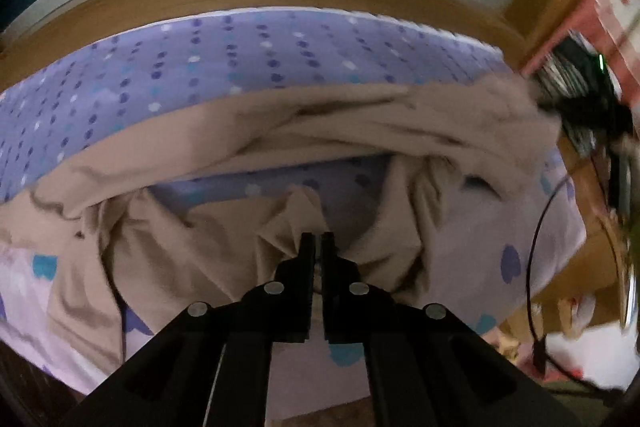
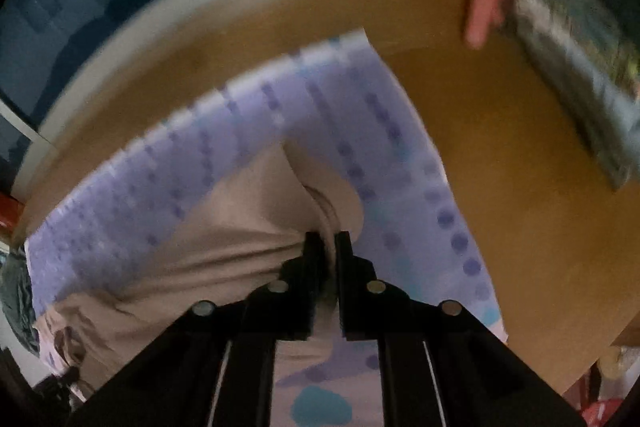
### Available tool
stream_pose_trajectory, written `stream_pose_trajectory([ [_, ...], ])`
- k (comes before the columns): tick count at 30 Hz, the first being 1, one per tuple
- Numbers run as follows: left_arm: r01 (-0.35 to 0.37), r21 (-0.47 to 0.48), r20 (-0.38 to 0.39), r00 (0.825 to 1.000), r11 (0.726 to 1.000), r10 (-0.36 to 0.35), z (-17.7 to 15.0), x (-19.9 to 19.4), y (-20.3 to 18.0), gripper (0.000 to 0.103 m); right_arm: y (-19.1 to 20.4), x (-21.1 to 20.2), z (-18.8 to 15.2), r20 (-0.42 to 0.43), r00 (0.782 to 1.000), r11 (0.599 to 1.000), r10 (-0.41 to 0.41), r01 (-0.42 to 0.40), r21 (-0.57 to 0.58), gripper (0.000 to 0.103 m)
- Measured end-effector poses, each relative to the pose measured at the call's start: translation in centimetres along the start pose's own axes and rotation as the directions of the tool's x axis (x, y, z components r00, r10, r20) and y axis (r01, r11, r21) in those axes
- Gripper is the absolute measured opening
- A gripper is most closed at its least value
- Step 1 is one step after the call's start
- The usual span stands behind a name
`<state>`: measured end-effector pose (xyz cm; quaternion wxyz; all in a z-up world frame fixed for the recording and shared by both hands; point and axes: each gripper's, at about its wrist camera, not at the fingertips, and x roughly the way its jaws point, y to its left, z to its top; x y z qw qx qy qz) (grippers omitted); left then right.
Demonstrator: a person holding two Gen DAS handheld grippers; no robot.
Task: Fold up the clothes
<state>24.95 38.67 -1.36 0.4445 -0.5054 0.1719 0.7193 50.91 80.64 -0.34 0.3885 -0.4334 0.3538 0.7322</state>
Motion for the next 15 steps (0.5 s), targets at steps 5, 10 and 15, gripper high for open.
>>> stream_pose_trajectory([
  [5,-0.066,-0.023,0.009,0.998,0.998,0.066,0.1,0.2,0.7,0.013,-0.7,-2.9,-1.9,0.076,0.997,0.999,0.034,-0.032,-0.024,0.023],
  [10,-0.146,0.08,0.051,0.989,0.986,0.142,1.0,0.7,-1.0,0.013,0.9,-7.3,-6.4,0.203,0.978,0.974,0.048,0.0,-0.228,0.07],
  [15,-0.222,0.137,0.091,0.973,0.965,0.211,2.9,1.9,-1.9,0.013,3.7,-5.4,-12.4,0.09,0.977,0.934,0.194,-0.156,-0.32,0.07],
])
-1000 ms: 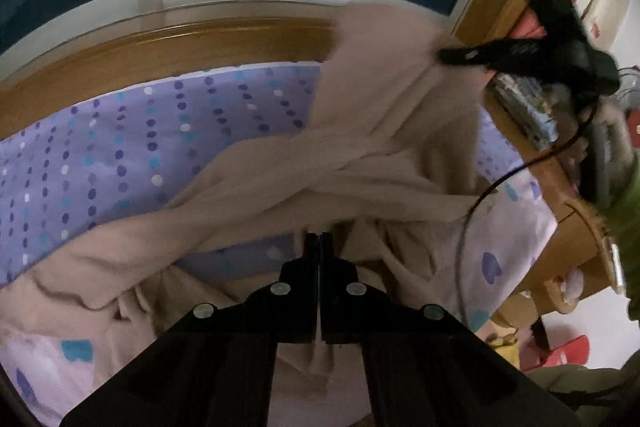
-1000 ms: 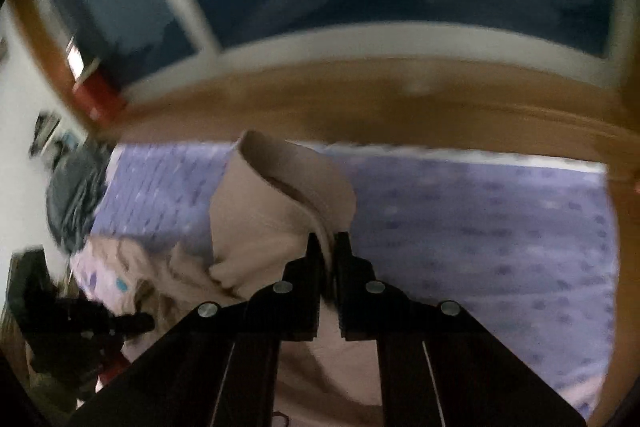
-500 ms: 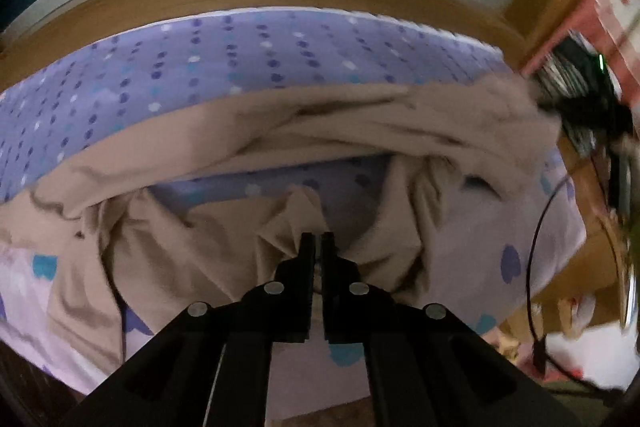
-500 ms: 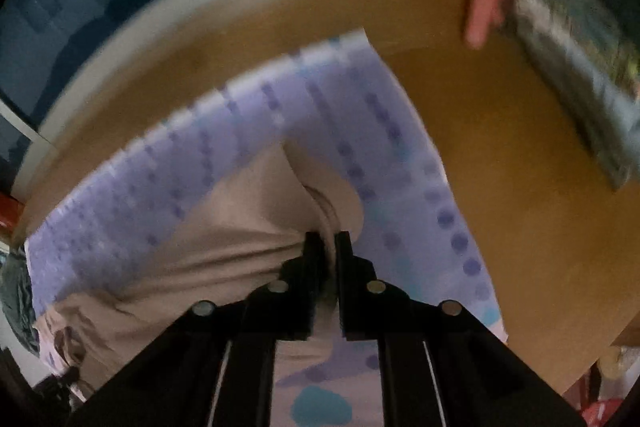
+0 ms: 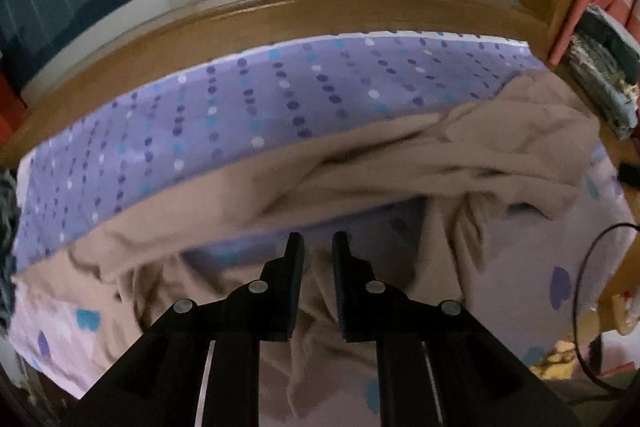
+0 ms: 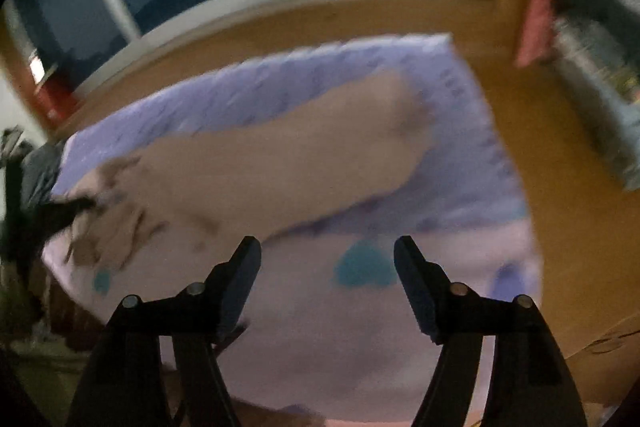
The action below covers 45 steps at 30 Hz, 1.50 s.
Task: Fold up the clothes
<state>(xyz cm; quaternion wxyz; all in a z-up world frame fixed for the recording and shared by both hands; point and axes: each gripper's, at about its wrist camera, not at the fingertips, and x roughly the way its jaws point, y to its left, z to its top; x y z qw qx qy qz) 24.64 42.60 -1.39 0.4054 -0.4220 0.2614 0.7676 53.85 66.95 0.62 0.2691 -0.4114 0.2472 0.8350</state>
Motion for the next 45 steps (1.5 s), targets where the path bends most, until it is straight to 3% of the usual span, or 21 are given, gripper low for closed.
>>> stream_pose_trajectory([
  [4,-0.044,0.039,-0.017,0.999,0.998,0.044,0.9,1.3,0.9,0.013,2.7,2.2,-1.8,0.009,1.0,1.0,0.001,-0.001,0.017,0.07],
  [10,-0.044,0.177,-0.043,0.998,0.983,0.052,1.3,3.0,2.8,0.014,5.2,3.9,-1.3,0.072,0.997,0.998,-0.034,0.029,0.059,0.07],
  [15,0.001,0.214,-0.084,0.996,0.977,0.018,1.8,5.0,3.5,0.014,8.0,5.7,-0.4,0.085,0.987,0.99,-0.138,0.138,0.01,0.069],
  [16,0.003,0.217,-0.082,0.997,0.976,0.015,1.9,5.3,3.5,0.014,8.4,6.0,-0.2,0.087,0.984,0.988,-0.153,0.152,0.009,0.063],
  [18,0.018,0.219,-0.075,0.997,0.976,-0.002,2.3,5.8,3.5,0.014,8.9,6.5,0.1,0.086,0.981,0.985,-0.171,0.17,0.018,0.04],
  [19,0.028,0.221,-0.08,0.997,0.975,-0.01,2.4,5.8,3.5,0.013,9.0,6.5,0.1,0.086,0.981,0.985,-0.174,0.172,0.034,0.023],
  [21,0.048,0.211,-0.08,0.996,0.976,-0.031,2.7,5.4,3.9,0.004,8.9,5.3,0.4,0.106,0.978,0.983,-0.177,0.17,0.073,0.011],
  [25,0.059,0.163,-0.024,0.998,0.985,-0.056,3.7,3.3,5.3,0.002,9.1,-0.1,1.6,0.216,0.963,0.982,-0.163,0.138,0.126,0.01],
  [29,0.056,0.117,0.04,0.997,0.992,-0.061,6.1,2.4,7.1,0.001,9.2,-2.4,5.6,0.267,0.954,0.989,-0.136,0.115,0.095,0.01],
  [33,0.06,0.113,0.043,0.997,0.992,-0.065,7.9,3.7,7.7,0.001,10.4,0.7,11.2,0.263,0.951,0.986,-0.161,0.163,0.016,0.009],
  [37,0.162,0.109,0.007,0.986,0.981,-0.164,7.6,4.3,7.0,0.001,10.2,5.6,16.6,0.217,0.966,0.99,-0.141,0.135,0.039,0.009],
  [40,0.235,0.07,-0.028,0.972,0.969,-0.234,6.5,4.7,6.3,0.01,9.3,10.7,19.5,0.133,0.982,0.99,-0.132,0.124,0.065,0.01],
  [42,0.276,0.05,-0.059,0.96,0.96,-0.273,5.7,5.2,5.9,0.012,8.5,13.5,20.3,0.086,0.987,0.983,-0.137,0.125,0.132,0.011],
  [45,0.264,0.099,-0.063,0.964,0.96,-0.258,5.1,5.3,5.1,0.012,7.5,14.1,20.1,0.075,0.99,0.975,-0.118,0.101,0.199,0.015],
])
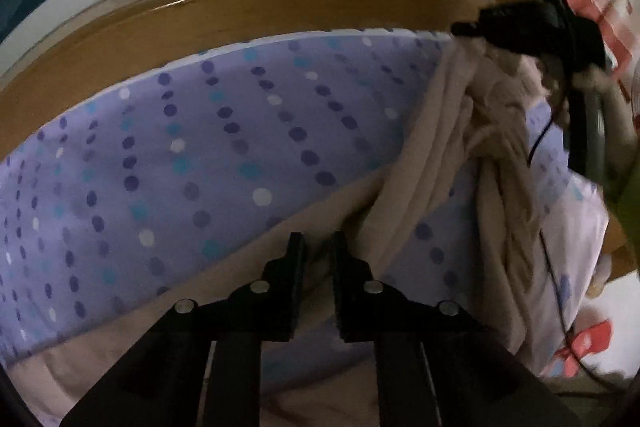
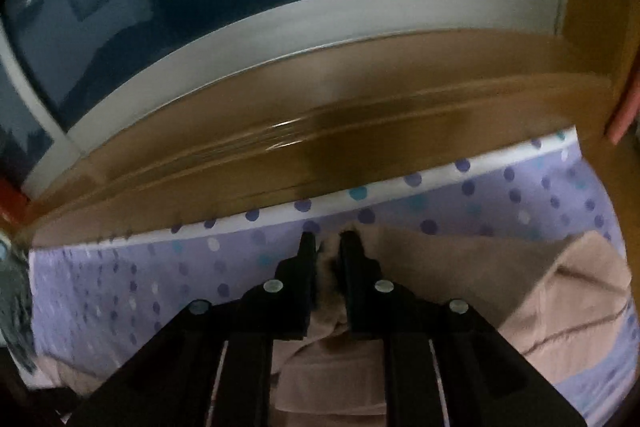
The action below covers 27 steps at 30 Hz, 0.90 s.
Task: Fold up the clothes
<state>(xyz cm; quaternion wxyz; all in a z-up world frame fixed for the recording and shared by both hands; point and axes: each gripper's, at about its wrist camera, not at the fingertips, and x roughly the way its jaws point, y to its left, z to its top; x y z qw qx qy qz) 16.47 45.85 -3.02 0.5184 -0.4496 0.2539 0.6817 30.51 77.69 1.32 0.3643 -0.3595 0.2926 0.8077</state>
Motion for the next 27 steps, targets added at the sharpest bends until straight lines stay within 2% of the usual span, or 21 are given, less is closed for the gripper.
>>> stream_pose_trajectory([
  [2,-0.01,0.049,0.017,1.0,0.999,0.009,0.1,-0.3,-0.7,0.012,-0.3,-1.5,-0.2,0.023,1.0,1.0,-0.007,0.007,-0.008,0.021],
  [4,0.002,0.086,0.032,0.999,0.996,-0.005,0.2,-0.6,-1.3,0.012,-0.6,-4.4,-0.7,0.075,0.996,0.997,-0.037,0.041,-0.057,0.038],
  [6,0.032,0.099,0.043,0.998,0.995,-0.036,0.5,-1.0,-1.9,0.012,-0.9,-7.4,-1.3,0.135,0.988,0.991,-0.079,0.092,-0.095,0.068],
  [8,0.058,0.104,0.049,0.997,0.993,-0.063,0.7,-1.2,-2.5,0.013,-1.3,-10.3,-2.3,0.198,0.974,0.982,-0.106,0.134,-0.131,0.076],
  [9,0.069,0.107,0.049,0.996,0.992,-0.075,0.8,-1.2,-2.9,0.013,-1.7,-11.7,-2.9,0.224,0.967,0.977,-0.118,0.153,-0.149,0.076],
  [13,0.112,0.116,0.029,0.993,0.987,-0.116,1.2,-0.9,-3.8,0.013,-4.2,-12.7,-5.0,0.173,0.969,0.96,-0.179,0.21,-0.184,0.076],
  [15,0.117,0.127,0.031,0.992,0.985,-0.122,1.1,-0.9,-4.4,0.022,-5.8,-12.4,-5.9,0.138,0.97,0.956,-0.2,0.224,-0.192,0.076],
  [18,0.06,0.147,0.058,0.996,0.987,-0.069,0.6,-1.3,-5.5,0.025,-7.4,-11.3,-6.2,0.093,0.982,0.957,-0.162,0.179,-0.228,0.076],
  [20,-0.003,0.146,0.072,0.997,0.989,-0.008,0.3,-1.2,-6.3,0.025,-8.4,-10.3,-5.5,0.078,0.986,0.948,-0.147,0.163,-0.273,0.076],
  [23,-0.076,0.091,0.068,0.995,0.993,0.07,0.3,-0.1,-6.8,0.026,-10.0,-8.4,-3.9,0.039,0.993,0.946,-0.115,0.122,-0.3,0.076],
  [27,-0.199,0.042,0.062,0.979,0.979,0.196,0.7,1.6,-7.3,0.026,-11.6,-5.4,-2.8,-0.06,0.996,0.943,-0.058,0.035,-0.332,0.076],
])
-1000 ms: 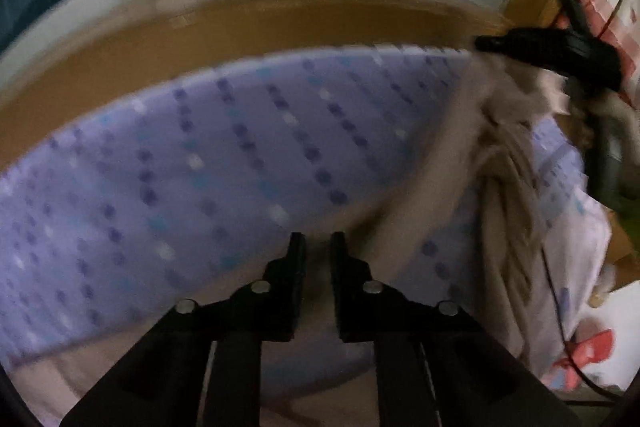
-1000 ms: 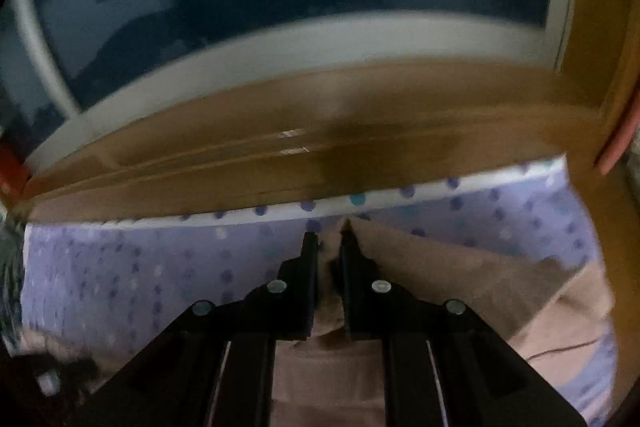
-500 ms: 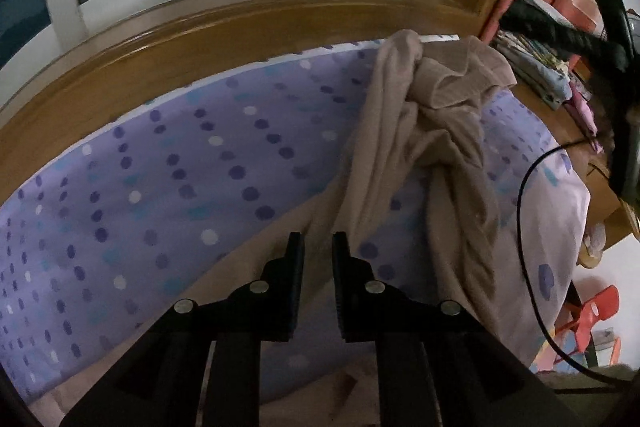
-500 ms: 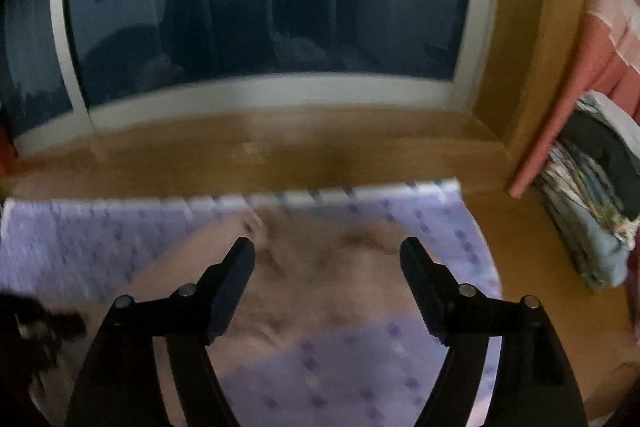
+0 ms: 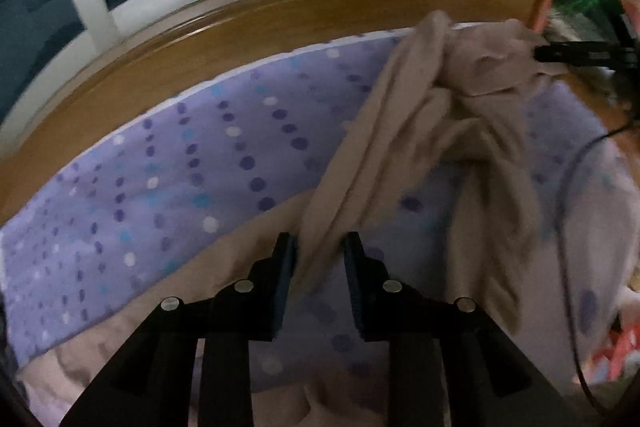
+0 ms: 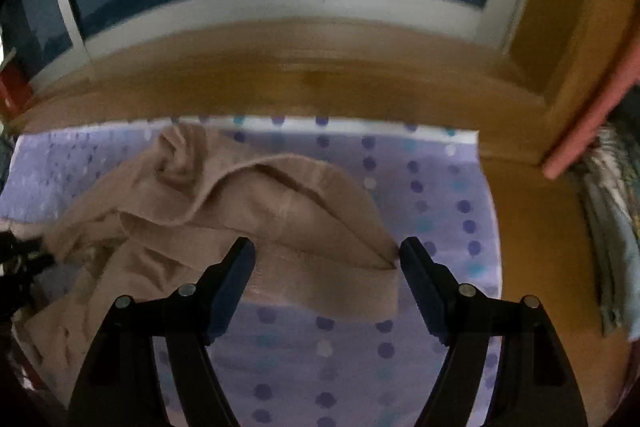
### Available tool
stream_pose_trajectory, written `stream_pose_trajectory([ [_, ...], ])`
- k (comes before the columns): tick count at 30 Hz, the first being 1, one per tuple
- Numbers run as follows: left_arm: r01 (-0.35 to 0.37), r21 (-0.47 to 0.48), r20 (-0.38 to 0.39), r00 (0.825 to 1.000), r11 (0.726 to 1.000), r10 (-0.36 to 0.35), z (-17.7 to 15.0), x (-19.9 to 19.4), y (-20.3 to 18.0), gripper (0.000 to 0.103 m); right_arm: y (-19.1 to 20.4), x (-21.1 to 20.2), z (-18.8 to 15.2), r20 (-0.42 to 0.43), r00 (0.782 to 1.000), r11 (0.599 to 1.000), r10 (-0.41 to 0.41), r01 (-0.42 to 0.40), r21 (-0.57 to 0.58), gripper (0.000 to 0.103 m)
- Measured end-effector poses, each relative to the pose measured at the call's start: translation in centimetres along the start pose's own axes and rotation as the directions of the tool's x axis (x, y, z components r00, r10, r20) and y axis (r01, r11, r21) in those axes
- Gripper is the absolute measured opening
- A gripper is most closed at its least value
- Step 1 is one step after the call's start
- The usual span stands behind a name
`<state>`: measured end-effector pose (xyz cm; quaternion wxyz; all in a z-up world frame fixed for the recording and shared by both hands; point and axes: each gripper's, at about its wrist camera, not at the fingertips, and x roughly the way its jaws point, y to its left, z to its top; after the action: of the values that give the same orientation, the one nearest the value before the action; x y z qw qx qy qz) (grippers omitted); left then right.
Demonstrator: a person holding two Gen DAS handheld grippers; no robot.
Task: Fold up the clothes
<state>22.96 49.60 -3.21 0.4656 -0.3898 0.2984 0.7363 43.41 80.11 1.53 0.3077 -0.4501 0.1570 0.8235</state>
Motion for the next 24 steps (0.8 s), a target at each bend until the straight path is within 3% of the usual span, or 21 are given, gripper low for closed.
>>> stream_pose_trajectory([
  [5,-0.067,-0.062,-0.03,0.997,0.996,0.065,0.5,1.7,-0.5,0.027,-0.3,2.7,0.0,-0.037,0.995,0.995,0.092,-0.093,-0.033,0.076],
  [12,-0.06,-0.104,-0.033,0.998,0.993,0.057,0.5,1.1,-0.1,0.028,-0.6,5.0,-0.1,-0.074,0.982,0.983,0.175,-0.179,-0.041,0.076],
  [17,-0.063,-0.066,-0.061,0.996,0.996,0.059,1.1,2.1,-0.8,0.034,-0.7,5.9,0.1,-0.054,0.976,0.977,0.211,-0.213,-0.022,0.073],
  [22,-0.036,-0.075,-0.075,0.997,0.997,0.03,1.4,2.3,-0.4,0.034,0.1,5.5,-0.2,-0.021,0.967,0.967,0.254,-0.254,0.015,0.058],
  [24,-0.023,-0.089,-0.08,0.997,0.996,0.016,1.5,2.5,-0.3,0.032,0.2,5.4,-0.5,-0.004,0.963,0.963,0.269,-0.268,0.025,0.039],
])
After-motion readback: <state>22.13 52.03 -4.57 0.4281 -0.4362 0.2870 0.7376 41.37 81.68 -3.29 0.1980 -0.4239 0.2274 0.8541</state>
